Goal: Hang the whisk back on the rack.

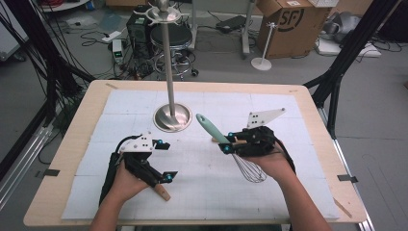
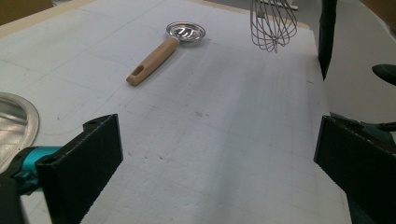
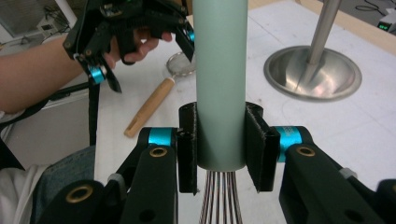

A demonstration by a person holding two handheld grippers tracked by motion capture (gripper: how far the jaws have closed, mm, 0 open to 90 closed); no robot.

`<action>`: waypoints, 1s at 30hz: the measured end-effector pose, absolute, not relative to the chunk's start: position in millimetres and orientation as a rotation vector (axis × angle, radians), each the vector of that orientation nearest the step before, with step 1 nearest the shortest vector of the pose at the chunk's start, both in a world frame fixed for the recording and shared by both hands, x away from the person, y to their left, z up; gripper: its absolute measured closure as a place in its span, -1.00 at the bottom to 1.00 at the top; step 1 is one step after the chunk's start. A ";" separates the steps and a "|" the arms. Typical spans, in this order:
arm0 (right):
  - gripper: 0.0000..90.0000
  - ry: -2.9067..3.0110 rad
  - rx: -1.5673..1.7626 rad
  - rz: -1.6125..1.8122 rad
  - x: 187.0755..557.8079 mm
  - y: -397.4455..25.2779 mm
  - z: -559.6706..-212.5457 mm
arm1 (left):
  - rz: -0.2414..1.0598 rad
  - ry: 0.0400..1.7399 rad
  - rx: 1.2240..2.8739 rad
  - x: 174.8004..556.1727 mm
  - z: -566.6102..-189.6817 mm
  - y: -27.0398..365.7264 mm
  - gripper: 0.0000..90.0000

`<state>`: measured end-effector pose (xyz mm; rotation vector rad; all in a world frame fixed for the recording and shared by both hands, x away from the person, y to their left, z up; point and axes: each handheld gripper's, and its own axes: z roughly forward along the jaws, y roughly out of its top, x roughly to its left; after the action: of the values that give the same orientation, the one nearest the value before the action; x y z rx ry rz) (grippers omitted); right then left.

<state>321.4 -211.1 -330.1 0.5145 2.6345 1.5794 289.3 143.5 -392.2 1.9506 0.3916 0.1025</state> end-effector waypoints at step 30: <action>0.53 2.541 0.383 1.689 374.9 -177.1 -264.1 | 0.092 0.391 1.941 291.7 -391.0 139.2 -0.96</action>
<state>374.9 -177.1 -264.1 0.3830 2.5410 1.6891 291.7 139.2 -391.0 1.9408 0.3911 0.0919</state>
